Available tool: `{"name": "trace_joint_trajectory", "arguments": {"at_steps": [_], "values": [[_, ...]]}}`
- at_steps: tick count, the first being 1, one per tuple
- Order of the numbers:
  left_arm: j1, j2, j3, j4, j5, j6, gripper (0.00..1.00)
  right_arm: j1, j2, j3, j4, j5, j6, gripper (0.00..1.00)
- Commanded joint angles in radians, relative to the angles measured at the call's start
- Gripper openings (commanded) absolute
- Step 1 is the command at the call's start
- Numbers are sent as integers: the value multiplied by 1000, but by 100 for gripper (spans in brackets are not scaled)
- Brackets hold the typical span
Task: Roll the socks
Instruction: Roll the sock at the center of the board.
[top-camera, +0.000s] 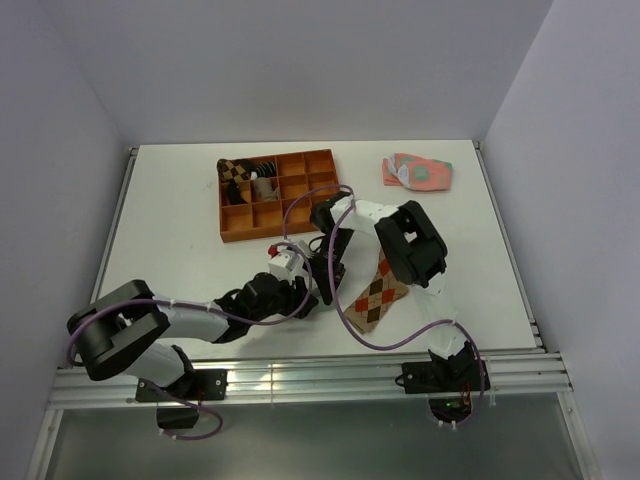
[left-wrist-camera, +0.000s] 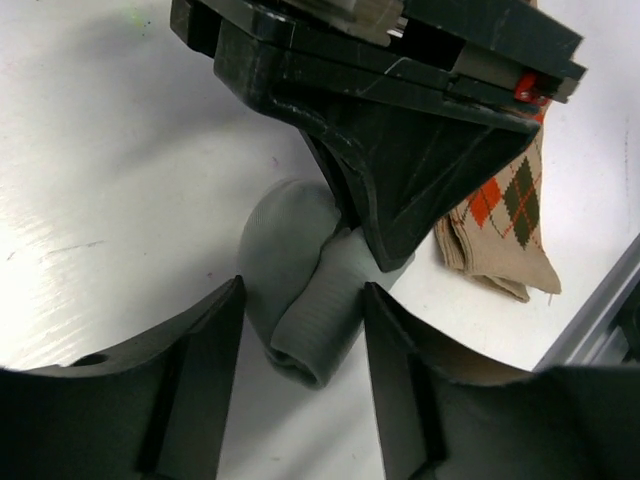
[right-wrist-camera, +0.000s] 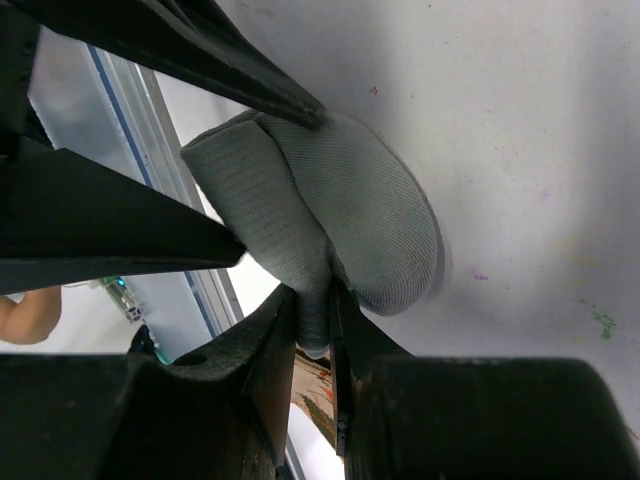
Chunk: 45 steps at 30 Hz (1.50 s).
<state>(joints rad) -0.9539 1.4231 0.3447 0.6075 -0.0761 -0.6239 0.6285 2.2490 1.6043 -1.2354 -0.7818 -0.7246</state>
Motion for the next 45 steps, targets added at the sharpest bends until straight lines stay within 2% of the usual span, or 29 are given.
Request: {"name": "trace_joint_trajectory", "arguments": {"at_steps": [1,5,8,9,12,14,20,27,32,36,45], "values": [[-6,45,42,63,7,9,54,-6,40,11,40,70,-4,23],[-6,106,62,51,-5,-19,44,-7,27,-1,51,75,4,23],[-6,143,65,57,1,-51,28,-7,11,-24,77,85,17,24],[-6,160,68,51,-1,-71,20,-9,4,-32,85,88,22,25],[-6,183,66,34,-4,-108,6,-9,-34,-73,132,104,48,33],[-6,189,63,32,2,-123,1,-13,-81,-113,180,118,71,41],[-5,215,69,-37,35,-210,0,-42,-281,-256,372,173,149,53],[-3,195,119,-202,29,-260,0,-141,-436,-379,507,151,203,54],[9,189,214,-398,67,-275,0,-208,-561,-481,550,148,160,54],[35,195,296,-552,116,-277,0,-214,-681,-576,628,168,117,53],[148,223,369,-667,297,-257,0,-210,-1066,-854,844,131,11,56]]}}
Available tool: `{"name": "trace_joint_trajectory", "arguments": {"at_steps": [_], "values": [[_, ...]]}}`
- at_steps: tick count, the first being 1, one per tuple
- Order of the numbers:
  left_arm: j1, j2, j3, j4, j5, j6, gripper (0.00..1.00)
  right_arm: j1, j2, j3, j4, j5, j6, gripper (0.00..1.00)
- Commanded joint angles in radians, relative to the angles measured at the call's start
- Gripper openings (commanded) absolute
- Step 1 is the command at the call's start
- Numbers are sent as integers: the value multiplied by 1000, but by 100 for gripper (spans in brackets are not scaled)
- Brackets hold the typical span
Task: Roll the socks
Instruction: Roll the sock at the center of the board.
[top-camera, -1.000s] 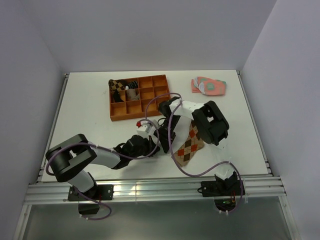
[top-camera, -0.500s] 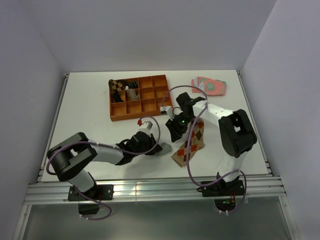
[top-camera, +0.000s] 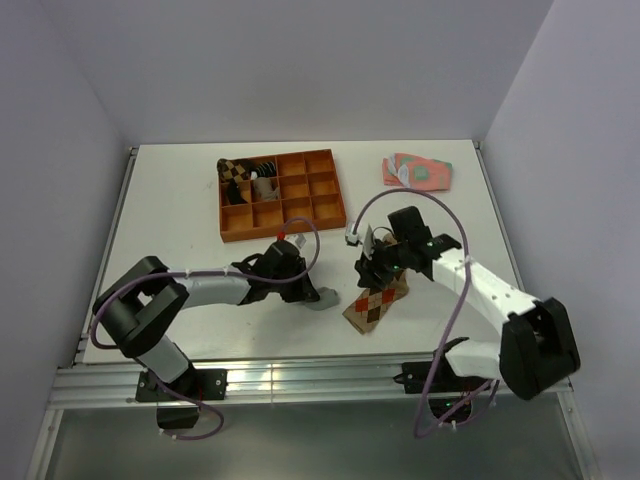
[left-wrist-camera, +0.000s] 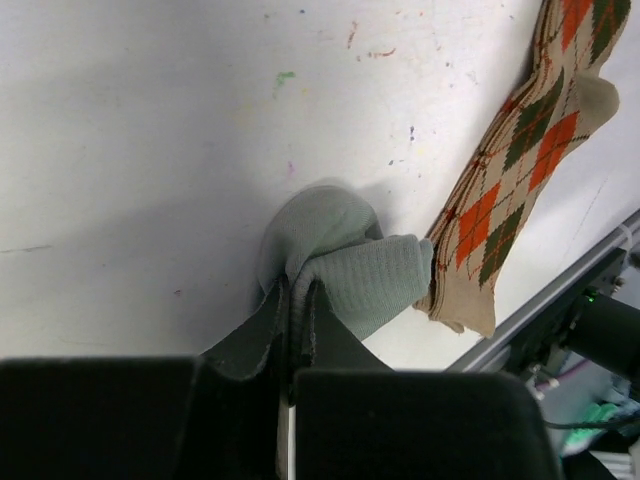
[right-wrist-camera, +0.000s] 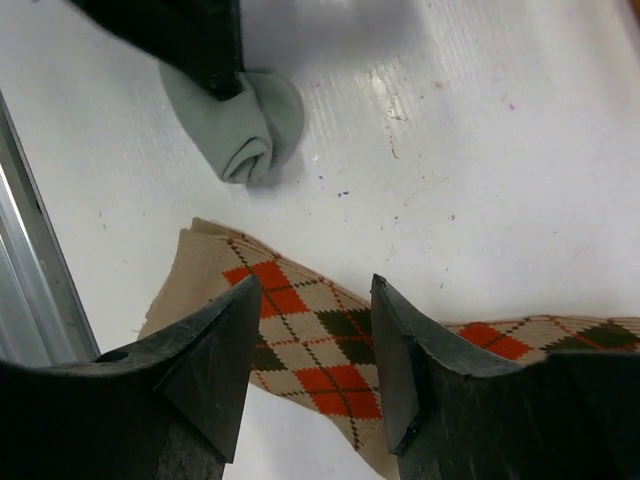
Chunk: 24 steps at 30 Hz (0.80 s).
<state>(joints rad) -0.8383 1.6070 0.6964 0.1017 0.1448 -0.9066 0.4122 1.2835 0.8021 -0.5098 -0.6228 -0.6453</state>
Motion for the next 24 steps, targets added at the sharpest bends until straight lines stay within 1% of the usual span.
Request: {"name": "trace_joint_trajectory", "arguments": {"at_steps": [1,3,5,7,9,11,14,16,24], "values": [[39,44,26,-171,105,31,0,11,-121,-81,128,-28,-86,56],[59,65,40,-181,130,35,0,29,-151,-96,122,-9,-111,57],[73,89,57,-192,169,40,0,75,-158,-107,114,11,-138,57],[91,111,72,-192,203,44,0,117,-162,-130,134,75,-146,58],[105,142,90,-210,225,46,0,204,-164,-150,171,157,-154,58],[108,174,115,-218,242,54,0,287,-162,-178,198,196,-155,58],[117,209,135,-221,277,55,0,355,-142,-190,253,254,-165,58],[123,228,144,-214,308,57,0,378,-118,-196,272,291,-178,58],[151,272,170,-241,329,74,0,493,-59,-225,340,396,-215,58]]}}
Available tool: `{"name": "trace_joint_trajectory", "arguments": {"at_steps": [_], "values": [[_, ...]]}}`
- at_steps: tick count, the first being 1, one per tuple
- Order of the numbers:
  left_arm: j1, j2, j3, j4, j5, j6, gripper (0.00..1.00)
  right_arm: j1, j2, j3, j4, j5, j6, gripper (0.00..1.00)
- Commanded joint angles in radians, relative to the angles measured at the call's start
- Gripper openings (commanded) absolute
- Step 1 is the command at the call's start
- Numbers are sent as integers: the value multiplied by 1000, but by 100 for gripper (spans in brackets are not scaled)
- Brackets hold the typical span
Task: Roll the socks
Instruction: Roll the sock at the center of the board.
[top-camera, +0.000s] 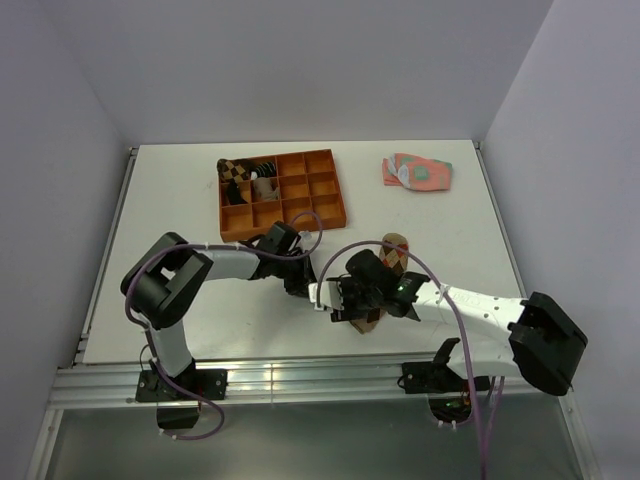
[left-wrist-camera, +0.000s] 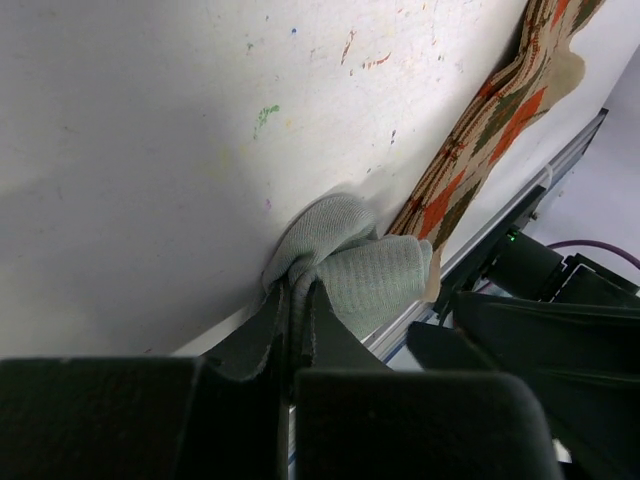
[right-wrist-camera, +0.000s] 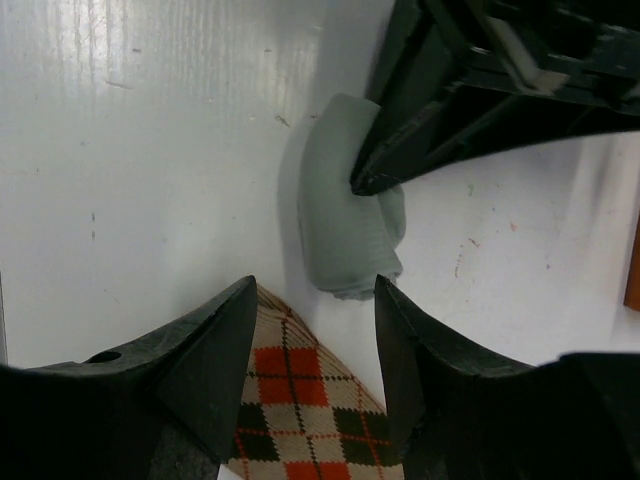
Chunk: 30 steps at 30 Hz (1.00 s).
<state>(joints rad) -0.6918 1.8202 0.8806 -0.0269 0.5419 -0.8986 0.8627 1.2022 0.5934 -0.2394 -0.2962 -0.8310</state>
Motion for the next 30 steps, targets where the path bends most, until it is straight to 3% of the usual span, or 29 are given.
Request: {"name": "trace_joint_trajectory", "arguments": {"at_steps": [1,19,30], "values": [[5,60,-14,-113,-66,69,0,50,29,-17,72,75,-31,58],[40,103,8,-122,-4,93,0,114,237,25,149,201,-40,53],[49,133,15,-105,55,93,2,114,319,104,143,242,13,38]]}}
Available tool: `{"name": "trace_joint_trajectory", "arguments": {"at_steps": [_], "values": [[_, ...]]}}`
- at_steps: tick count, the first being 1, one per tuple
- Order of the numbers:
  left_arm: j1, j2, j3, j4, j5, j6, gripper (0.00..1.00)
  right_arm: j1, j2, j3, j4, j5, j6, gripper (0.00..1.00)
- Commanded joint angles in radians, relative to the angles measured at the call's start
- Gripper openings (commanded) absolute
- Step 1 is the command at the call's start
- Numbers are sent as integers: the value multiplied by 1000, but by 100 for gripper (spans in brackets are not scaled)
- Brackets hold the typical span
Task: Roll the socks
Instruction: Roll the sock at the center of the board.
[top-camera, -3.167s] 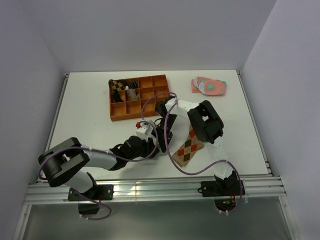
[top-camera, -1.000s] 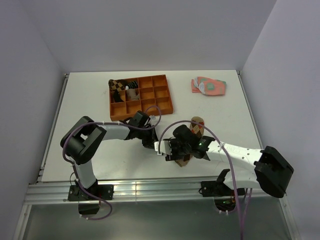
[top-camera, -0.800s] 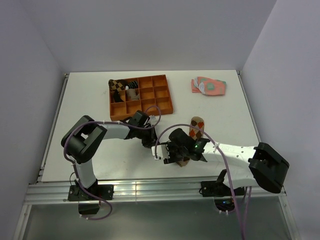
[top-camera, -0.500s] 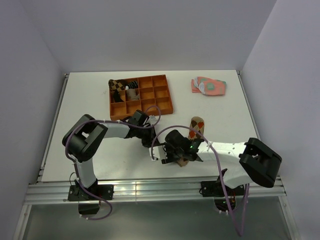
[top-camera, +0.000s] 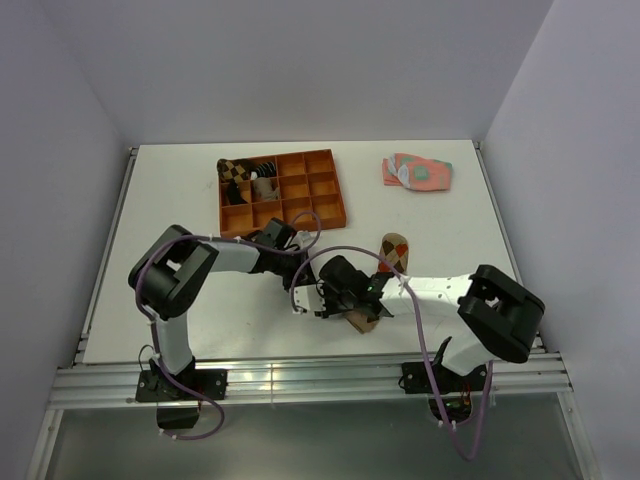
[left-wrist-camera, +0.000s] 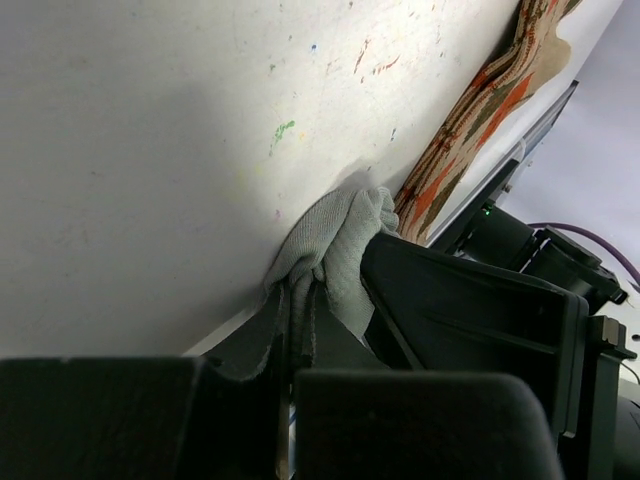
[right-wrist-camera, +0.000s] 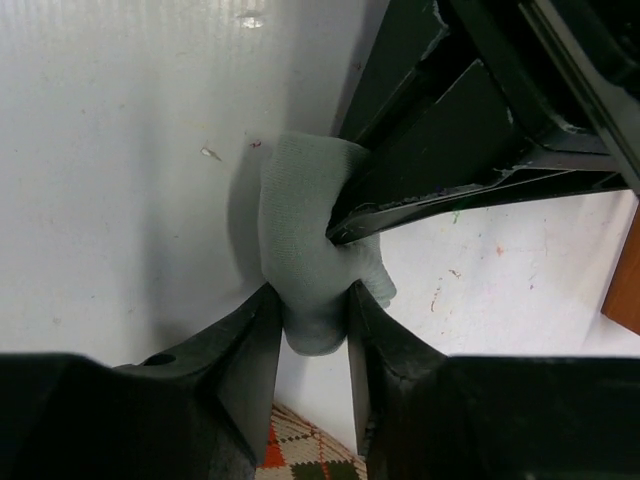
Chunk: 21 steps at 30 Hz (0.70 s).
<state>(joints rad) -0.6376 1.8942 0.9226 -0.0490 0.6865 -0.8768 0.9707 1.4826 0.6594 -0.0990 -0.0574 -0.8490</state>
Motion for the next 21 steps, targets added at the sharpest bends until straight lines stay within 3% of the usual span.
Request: {"name": "trace_joint_trajectory", "arguments": {"at_steps": [1,6,10,14,21], "values": [[-5,59,-28,-78,-85,71,2,6,45,46,-5,2,36,36],[10,34,-62,-42,-84,53,13,3,74,68,-36,14,71,12],[53,-48,-119,14,-128,10,33,-13,82,83,-79,-1,102,1],[120,-184,-206,116,-185,-59,47,-29,73,83,-80,10,125,0],[159,-447,-413,242,-248,-270,50,-55,76,101,-82,5,169,0]]}}
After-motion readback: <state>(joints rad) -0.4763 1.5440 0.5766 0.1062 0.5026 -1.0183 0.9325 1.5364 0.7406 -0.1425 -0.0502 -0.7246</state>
